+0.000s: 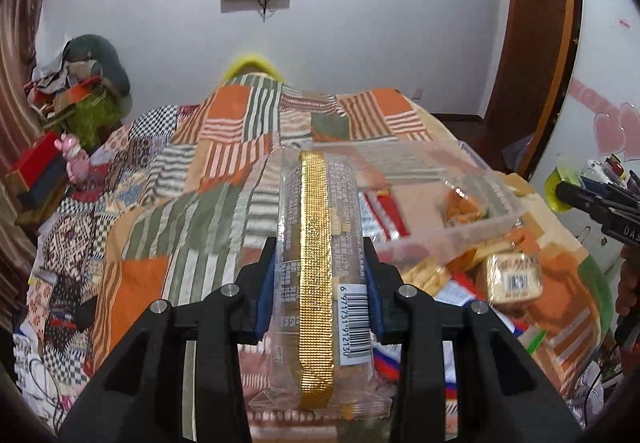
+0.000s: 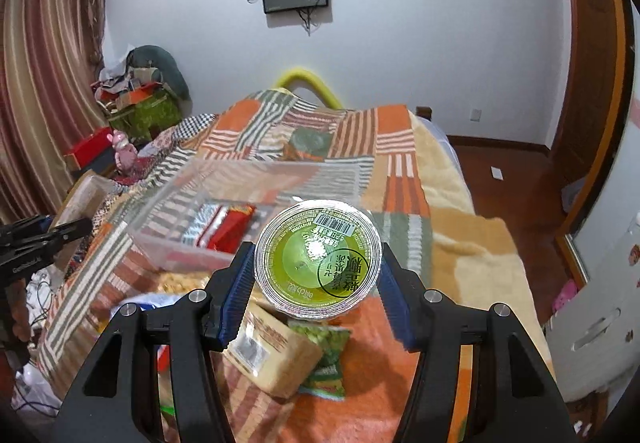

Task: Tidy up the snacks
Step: 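Carry gold biscuit stick with left tool while right tool carries green jelly cup into box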

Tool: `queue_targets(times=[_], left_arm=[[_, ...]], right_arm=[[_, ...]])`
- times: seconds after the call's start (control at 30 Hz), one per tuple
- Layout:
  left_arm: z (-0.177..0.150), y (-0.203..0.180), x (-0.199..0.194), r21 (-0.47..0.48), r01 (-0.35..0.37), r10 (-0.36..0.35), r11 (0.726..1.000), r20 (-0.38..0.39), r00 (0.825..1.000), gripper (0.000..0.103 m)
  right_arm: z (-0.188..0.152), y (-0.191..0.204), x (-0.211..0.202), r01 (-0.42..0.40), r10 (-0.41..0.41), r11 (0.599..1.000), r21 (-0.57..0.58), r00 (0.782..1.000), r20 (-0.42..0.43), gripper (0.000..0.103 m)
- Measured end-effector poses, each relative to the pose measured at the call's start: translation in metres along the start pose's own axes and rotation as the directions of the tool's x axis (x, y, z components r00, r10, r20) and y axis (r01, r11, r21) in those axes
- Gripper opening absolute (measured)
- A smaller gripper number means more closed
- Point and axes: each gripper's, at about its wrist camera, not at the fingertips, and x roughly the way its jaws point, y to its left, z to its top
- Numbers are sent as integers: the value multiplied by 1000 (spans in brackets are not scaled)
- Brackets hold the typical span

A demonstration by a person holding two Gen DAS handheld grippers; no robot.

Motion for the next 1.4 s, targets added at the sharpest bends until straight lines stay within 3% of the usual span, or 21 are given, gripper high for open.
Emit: queue_targets(times=[0.43,0.97,1.4], left_arm=[[36,-25,41,41,40,-40,998,-2,999,38],[54,-30,114,22,82,-80,996,-84,993,38],[53,-34,106,52,81,-79,995,-52,996,38]], right_arm=[[26,30,41,-80,81,996,-41,997,5,55],[18,37,104,-116,110,993,-36,983,-145,55],[12,41,107,-119,104,991,-68,977,-184,58]])
